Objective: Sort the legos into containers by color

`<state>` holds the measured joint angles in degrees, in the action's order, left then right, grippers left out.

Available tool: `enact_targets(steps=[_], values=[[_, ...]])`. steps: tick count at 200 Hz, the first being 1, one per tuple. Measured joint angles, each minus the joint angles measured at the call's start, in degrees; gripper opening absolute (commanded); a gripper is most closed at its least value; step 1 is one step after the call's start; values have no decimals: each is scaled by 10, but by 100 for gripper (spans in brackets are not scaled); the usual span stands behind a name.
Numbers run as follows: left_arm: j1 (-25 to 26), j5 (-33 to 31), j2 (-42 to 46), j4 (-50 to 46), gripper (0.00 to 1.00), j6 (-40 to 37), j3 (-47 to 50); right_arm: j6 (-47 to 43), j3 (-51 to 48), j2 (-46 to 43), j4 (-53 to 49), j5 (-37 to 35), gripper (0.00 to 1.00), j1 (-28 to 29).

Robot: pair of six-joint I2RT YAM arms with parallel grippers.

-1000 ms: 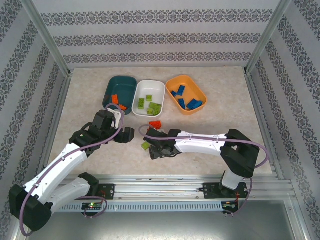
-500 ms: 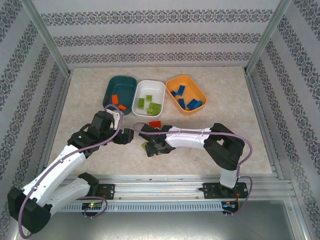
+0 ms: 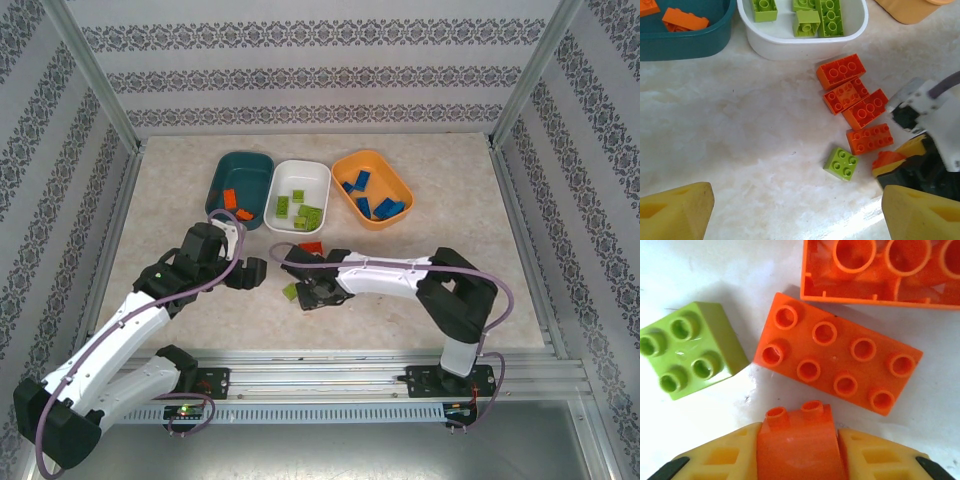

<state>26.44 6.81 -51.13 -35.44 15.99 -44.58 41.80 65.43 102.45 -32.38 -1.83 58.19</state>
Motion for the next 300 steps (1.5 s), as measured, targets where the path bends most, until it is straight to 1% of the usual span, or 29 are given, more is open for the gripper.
enact_targets(steps=[27, 51, 78, 131, 136, 144, 149, 159, 165, 176, 200, 217, 229, 246, 273, 300], values=[[-5, -15, 35, -4, 96, 11, 3, 0, 8, -53, 16, 43, 34, -28], [-7, -24, 90, -4, 100, 26, 17, -2, 55, -39, 46, 106, 35, -76], [-10, -23, 113, -10, 100, 36, 22, -4, 149, 29, 83, 164, 35, -116], [-14, -6, 93, -42, 100, 36, 22, -13, 358, 202, 123, 231, 35, -150], [-14, -4, 92, -45, 100, 37, 22, -13, 378, 216, 124, 235, 36, -150], [-14, 0, 90, -49, 100, 37, 22, -13, 416, 243, 125, 242, 41, -154], [-14, 2, 89, -50, 100, 37, 22, -12, 436, 258, 127, 244, 45, -154], [-14, 7, 83, -53, 100, 38, 22, -14, 474, 285, 126, 251, 57, -157], [-14, 9, 79, -54, 100, 38, 22, -15, 496, 301, 124, 254, 61, -157], [-14, 14, 66, -56, 100, 39, 21, -12, 530, 324, 122, 258, 64, -159], [-14, 34, 25, -57, 100, 41, 19, -15, 578, 349, 108, 264, 64, -163], [-14, 51, -8, -55, 100, 43, 19, -16, 575, 340, 105, 264, 64, -167], [-8, 59, -29, -50, 100, 43, 18, -17, 538, 312, 112, 265, 64, -172], [13, 62, -66, -46, 99, 42, 10, -17, 433, 234, 128, 263, 64, -183], [53, 62, -154, -26, 97, 23, -16, -18, 235, 66, 158, 256, 64, -211], [82, 53, -237, -3, 96, -10, -28, -29, 85, -78, 165, 235, 64, -230]])
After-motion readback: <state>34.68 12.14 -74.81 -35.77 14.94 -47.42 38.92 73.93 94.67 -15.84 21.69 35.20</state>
